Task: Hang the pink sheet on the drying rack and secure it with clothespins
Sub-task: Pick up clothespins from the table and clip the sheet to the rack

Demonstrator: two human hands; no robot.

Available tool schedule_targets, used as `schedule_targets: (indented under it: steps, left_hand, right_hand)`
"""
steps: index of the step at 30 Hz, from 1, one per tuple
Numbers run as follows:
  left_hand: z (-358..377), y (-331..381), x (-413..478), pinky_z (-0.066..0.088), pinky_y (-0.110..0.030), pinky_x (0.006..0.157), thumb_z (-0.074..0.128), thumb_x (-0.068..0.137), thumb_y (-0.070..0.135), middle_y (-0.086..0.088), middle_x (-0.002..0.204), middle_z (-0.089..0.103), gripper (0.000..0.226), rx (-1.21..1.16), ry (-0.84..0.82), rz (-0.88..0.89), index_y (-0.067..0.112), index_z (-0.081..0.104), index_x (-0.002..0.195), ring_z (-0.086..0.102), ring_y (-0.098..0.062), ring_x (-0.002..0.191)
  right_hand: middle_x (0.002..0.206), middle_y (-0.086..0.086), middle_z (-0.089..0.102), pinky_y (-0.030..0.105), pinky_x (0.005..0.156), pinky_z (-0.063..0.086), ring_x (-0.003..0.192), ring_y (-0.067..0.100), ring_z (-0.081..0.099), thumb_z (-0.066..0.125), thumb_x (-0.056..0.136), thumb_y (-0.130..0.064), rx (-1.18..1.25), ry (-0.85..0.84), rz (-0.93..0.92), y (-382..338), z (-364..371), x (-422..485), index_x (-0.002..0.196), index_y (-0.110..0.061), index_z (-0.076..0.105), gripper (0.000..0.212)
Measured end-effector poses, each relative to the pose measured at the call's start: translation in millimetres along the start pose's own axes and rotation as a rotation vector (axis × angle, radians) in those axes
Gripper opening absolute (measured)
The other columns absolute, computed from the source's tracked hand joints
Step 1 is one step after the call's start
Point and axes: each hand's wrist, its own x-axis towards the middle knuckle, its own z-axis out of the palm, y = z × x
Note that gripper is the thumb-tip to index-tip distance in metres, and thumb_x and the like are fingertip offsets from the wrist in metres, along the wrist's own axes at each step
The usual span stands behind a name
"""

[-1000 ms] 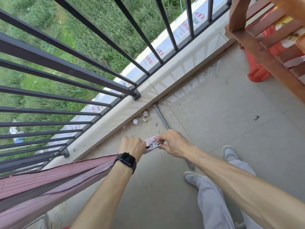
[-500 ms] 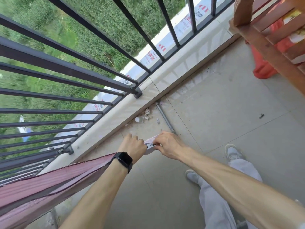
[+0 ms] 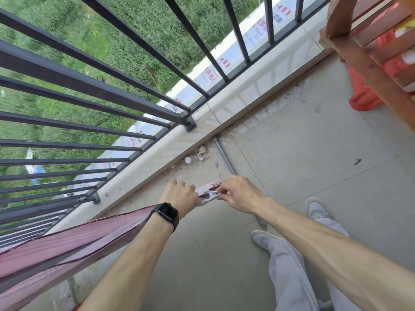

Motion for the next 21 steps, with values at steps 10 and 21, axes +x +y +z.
schedule_targets:
  steps: [10, 21]
  left_hand:
    - [19.4, 6.7, 1.9, 0.019, -0.032, 0.054, 0.088, 0.062, 0.043, 0.006, 0.055, 0.058, 0.028, 0.004, -0.051, 0.060, 0.025, 0.067, 0.056, 0.053, -0.021, 0.047]
    - [-63.2, 38.5, -38.4, 0.038, -0.036, 0.082, 0.044, 0.096, 0.010, -0.005, 0.116, 0.062, 0.027, -0.157, -0.047, -0.130, 0.017, 0.055, 0.120, 0.057, -0.028, 0.107]
  right_hand:
    - [0.116, 0.006, 0.068, 0.045, 0.094, 0.047, 0.114, 0.028, 0.058, 0.061, 0.094, -0.021, -0.086, -0.080, -0.033, -29.5, 15.6, 16.1, 0.124, -0.014, 0.065, 0.031]
    - [0.135, 0.001, 0.062, 0.033, 0.108, 0.037, 0.126, 0.025, 0.053, 0.057, 0.096, -0.025, -0.157, -0.014, 0.183, -29.1, -42.7, -73.3, 0.138, -0.024, 0.055, 0.042]
